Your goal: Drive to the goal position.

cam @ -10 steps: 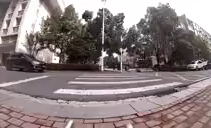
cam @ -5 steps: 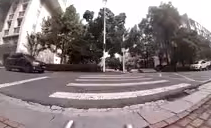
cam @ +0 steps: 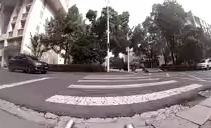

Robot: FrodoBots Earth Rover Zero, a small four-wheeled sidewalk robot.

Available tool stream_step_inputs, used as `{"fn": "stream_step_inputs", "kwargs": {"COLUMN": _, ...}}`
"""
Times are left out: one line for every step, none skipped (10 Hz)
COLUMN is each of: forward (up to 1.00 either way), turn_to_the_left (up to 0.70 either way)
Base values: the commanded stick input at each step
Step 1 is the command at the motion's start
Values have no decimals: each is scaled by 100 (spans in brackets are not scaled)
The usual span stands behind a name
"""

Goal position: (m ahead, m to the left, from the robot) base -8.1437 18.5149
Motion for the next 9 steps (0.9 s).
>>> {"fn": "stream_step_inputs", "kwargs": {"forward": 70, "turn_to_the_left": 0}}
{"fn": "stream_step_inputs", "kwargs": {"forward": 70, "turn_to_the_left": 0}}
{"fn": "stream_step_inputs", "kwargs": {"forward": 46, "turn_to_the_left": 0}}
{"fn": "stream_step_inputs", "kwargs": {"forward": 70, "turn_to_the_left": 0}}
{"fn": "stream_step_inputs", "kwargs": {"forward": 70, "turn_to_the_left": 0}}
{"fn": "stream_step_inputs", "kwargs": {"forward": 70, "turn_to_the_left": 0}}
{"fn": "stream_step_inputs", "kwargs": {"forward": 70, "turn_to_the_left": 0}}
{"fn": "stream_step_inputs", "kwargs": {"forward": 70, "turn_to_the_left": 0}}
{"fn": "stream_step_inputs", "kwargs": {"forward": 70, "turn_to_the_left": 0}}
